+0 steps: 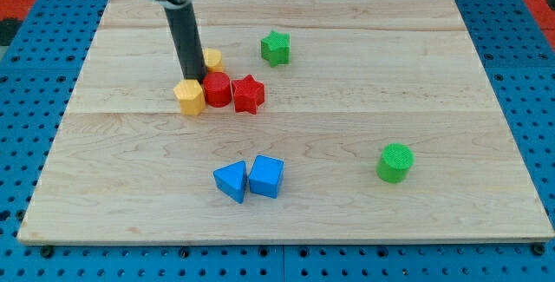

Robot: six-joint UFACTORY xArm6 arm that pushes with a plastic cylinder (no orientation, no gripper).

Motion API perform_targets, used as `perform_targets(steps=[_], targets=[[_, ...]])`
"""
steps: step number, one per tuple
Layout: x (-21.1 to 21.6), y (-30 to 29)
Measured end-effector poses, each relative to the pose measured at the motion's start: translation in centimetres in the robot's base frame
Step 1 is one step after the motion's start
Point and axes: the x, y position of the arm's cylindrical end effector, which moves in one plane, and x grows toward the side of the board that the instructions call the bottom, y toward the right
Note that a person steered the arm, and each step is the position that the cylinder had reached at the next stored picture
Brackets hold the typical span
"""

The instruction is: Slide the green star to the top left

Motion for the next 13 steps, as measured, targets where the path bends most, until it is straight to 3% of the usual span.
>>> perform_targets(steps=[3,4,5,6,8,9,10,11,12,13], targets=[[-1.7,5.7],[-1.7,10.1],[-5.6,9.9],[-9.3,5.5],[-7.5,13.8],[-12.1,12.0],[-12.8,2.7],[-12.8,-1.7],[-9.7,-2.5],[-10.9,-5.3]])
